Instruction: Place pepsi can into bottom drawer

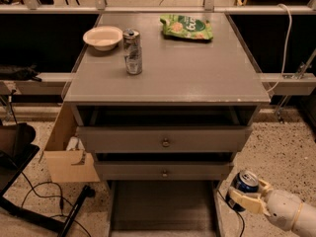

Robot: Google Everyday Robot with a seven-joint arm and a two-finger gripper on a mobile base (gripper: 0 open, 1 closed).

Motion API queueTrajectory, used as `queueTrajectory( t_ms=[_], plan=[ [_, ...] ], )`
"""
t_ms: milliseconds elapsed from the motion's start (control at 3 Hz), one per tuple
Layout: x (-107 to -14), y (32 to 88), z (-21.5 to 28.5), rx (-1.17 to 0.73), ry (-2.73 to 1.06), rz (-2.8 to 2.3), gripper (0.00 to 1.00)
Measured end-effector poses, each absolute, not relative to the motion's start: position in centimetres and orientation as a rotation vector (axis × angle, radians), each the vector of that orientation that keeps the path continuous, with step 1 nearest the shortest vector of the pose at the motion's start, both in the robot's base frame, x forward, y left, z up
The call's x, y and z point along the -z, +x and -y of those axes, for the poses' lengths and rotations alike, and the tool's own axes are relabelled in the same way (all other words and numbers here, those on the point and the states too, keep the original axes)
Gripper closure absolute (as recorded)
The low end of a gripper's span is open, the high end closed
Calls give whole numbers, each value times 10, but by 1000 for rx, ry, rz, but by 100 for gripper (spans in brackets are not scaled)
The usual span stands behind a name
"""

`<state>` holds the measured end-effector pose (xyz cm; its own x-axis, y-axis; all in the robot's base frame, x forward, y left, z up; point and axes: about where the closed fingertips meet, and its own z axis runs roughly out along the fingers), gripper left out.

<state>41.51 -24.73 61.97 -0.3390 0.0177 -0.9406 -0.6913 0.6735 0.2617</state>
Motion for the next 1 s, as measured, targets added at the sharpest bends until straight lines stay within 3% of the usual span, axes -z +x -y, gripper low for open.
queueTrajectory(
  t_ms=[1000],
  plan=[
    [-390,509,164,-805,-780,-1712,100]
  ],
)
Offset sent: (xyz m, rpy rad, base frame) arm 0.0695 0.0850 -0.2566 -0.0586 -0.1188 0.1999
